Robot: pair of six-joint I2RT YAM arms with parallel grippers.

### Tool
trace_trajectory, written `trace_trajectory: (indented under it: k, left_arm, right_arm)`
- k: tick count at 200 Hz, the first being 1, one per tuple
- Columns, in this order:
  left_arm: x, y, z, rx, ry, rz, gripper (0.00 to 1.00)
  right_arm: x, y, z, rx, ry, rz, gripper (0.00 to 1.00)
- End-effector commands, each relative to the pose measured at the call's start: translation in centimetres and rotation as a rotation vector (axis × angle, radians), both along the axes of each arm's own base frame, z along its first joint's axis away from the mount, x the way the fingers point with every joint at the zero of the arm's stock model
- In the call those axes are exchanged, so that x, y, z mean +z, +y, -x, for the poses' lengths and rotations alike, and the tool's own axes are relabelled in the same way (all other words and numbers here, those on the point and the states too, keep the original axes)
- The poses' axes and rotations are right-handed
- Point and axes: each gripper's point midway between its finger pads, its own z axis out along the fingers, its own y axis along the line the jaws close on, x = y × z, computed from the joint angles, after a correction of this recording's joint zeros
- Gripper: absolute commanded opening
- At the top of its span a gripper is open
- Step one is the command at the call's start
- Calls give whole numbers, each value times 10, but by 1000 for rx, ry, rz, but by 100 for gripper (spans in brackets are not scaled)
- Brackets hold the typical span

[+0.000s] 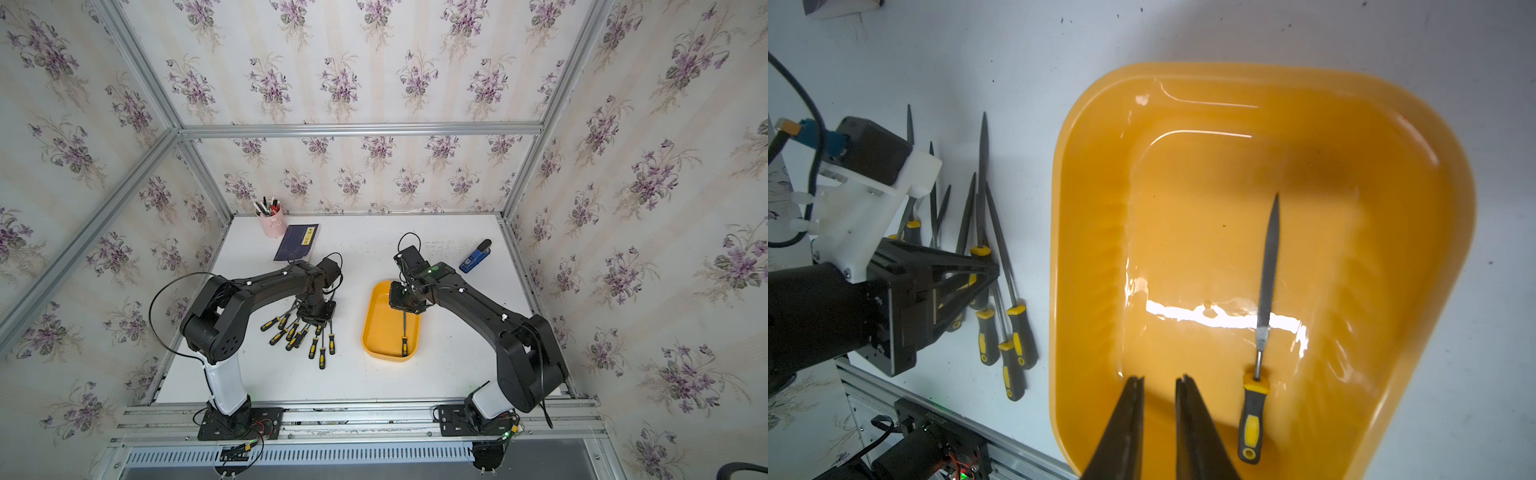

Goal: Put the file tool into the storage box
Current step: Pick up the file tool from the center of the board.

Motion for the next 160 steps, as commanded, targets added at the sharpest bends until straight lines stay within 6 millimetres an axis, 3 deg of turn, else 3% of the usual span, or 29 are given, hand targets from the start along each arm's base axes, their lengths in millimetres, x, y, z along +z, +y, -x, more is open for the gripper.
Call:
trace_trajectory:
  k: [1,62,84,108,124,133,146,160]
  left_arm:
    - [13,3,0,-27,-18,-10,17]
    - [53,-3,2,-59,-69,58,18]
    - [84,-14,1,-64,-122,147,17]
    - [129,-46,3,-73,-179,368,17]
    - [160,-78,11,-80,-192,572,17]
    - [174,-93,16,-93,-199,649,17]
    - [185,-111,24,-114,-199,698,17]
    - [188,-127,32,-133,-200,712,17]
  right_arm:
    - [3,2,-3,-7,-14,-3,19]
    - [8,-1,-1,-5,-33,-7,19]
    - [27,4,-6,-2,-82,-49,19]
    - [67,18,-17,-6,-167,-201,22]
    - [92,29,-18,-18,-214,-338,24]
    - [105,23,-27,-58,-247,-409,25]
    - [119,29,-24,-53,-268,-481,26]
    - [122,32,-19,-38,-255,-499,26]
